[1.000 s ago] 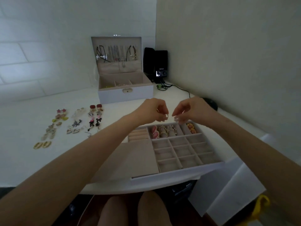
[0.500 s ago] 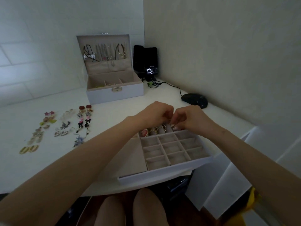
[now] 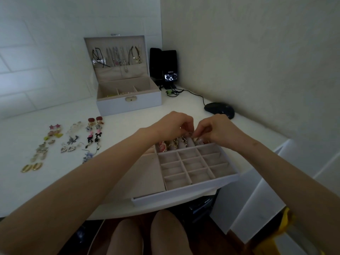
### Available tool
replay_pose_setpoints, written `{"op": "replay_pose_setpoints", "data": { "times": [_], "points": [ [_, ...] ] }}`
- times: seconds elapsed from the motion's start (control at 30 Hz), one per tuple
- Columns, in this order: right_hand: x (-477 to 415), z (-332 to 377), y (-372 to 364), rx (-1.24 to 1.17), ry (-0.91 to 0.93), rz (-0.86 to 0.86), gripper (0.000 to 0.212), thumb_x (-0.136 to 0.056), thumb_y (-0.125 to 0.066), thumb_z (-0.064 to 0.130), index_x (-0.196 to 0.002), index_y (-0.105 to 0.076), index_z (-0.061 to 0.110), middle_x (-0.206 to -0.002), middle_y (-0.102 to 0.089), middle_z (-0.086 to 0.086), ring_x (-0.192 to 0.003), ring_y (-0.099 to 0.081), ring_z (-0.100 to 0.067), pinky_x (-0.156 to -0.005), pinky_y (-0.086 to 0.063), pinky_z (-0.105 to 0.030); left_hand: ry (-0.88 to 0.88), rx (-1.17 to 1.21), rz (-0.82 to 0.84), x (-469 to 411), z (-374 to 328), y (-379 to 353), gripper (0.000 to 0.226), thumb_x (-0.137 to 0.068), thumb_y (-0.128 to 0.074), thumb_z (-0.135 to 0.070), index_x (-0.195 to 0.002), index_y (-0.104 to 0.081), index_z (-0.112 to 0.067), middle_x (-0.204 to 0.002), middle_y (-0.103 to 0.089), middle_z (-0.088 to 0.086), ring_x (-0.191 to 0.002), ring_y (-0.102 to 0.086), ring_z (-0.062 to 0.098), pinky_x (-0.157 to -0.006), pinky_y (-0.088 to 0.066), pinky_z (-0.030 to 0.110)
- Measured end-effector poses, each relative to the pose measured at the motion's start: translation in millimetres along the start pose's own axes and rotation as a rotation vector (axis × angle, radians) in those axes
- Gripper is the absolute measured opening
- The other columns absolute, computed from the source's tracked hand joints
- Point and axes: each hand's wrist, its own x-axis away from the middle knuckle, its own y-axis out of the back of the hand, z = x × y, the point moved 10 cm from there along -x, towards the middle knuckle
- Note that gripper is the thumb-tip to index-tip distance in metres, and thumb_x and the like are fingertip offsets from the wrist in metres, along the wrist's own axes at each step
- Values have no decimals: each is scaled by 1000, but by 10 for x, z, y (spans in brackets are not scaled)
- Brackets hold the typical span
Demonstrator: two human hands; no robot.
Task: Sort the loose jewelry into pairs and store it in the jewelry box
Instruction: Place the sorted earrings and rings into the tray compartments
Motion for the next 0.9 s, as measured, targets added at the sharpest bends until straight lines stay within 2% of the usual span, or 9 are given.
{"op": "replay_pose_setpoints", "data": {
  "times": [0.17, 0.4, 0.5, 0.57, 0.67, 0.73, 0.83, 0.9],
  "points": [
    [23, 81, -86, 83, 52, 6, 21, -70, -73, -8, -86, -75, 6, -79, -68, 0, -74, -63, -7, -73, -47, -8, -25, -72, 9, -2, -28, -3, 10, -82, -64, -9, -91, -65, -13, -85, -54, -9, -81, -51, 8, -75, -43, 24],
    [41, 178, -102, 139, 120, -14, 16, -72, -73, -6, -85, -75, 3, -90, -72, -10, -79, -65, -16, -79, -48, -17, -5, -86, -14, 11, 11, 23, 10, -83, -64, -14, -93, -64, -18, -86, -54, -11, -82, -50, 6, -78, -47, 29],
    [35, 188, -97, 183, 137, 19, 18, -76, -68, -7, -86, -76, 6, -89, -70, -6, -76, -61, -11, -74, -45, -11, 8, -59, -19, 25, 19, 23, 11, -84, -63, -12, -94, -64, -17, -87, -54, -12, -82, -50, 6, -77, -46, 26],
    [-1, 131, 27, 140, 103, -32, 21, -77, -67, -8, -82, -76, 10, -84, -70, -3, -71, -59, -7, -68, -43, -6, 9, -55, -12, 35, 25, 19, 13, -84, -63, -11, -94, -64, -17, -87, -55, -11, -82, -50, 6, -75, -43, 24],
    [-53, 16, 222, 24, 35, -175, 16, -74, -72, -3, -81, -74, 12, -79, -69, -1, -73, -63, -7, -73, -47, -11, 7, -80, -15, 36, 20, 24, 13, -84, -63, -12, -96, -64, -18, -92, -60, -8, -84, -50, 7, -75, -43, 24],
    [-77, -25, 207, 25, 10, -194, 14, -74, -73, -1, -83, -74, 10, -79, -68, -1, -73, -62, -8, -74, -47, -15, 3, -102, -37, 23, 2, 35, 13, -85, -62, -11, -96, -64, -18, -93, -60, -6, -85, -50, 8, -77, -45, 27],
    [-102, -64, 134, 67, -14, -193, 11, -76, -73, 5, -85, -73, 11, -76, -63, 5, -63, -53, 2, -61, -37, -4, 2, -126, -59, 9, -18, 38, 11, -85, -61, -12, -94, -65, -17, -90, -56, -6, -87, -50, 11, -80, -46, 32],
    [-117, -91, 107, 86, -28, -190, 10, -77, -74, 8, -85, -73, 13, -74, -59, 8, -58, -48, 4, -53, -35, -3, 6, -124, -60, 8, -18, 26, 9, -85, -62, -15, -94, -65, -16, -91, -56, -4, -89, -50, 12, -80, -45, 33]
  ]
}}
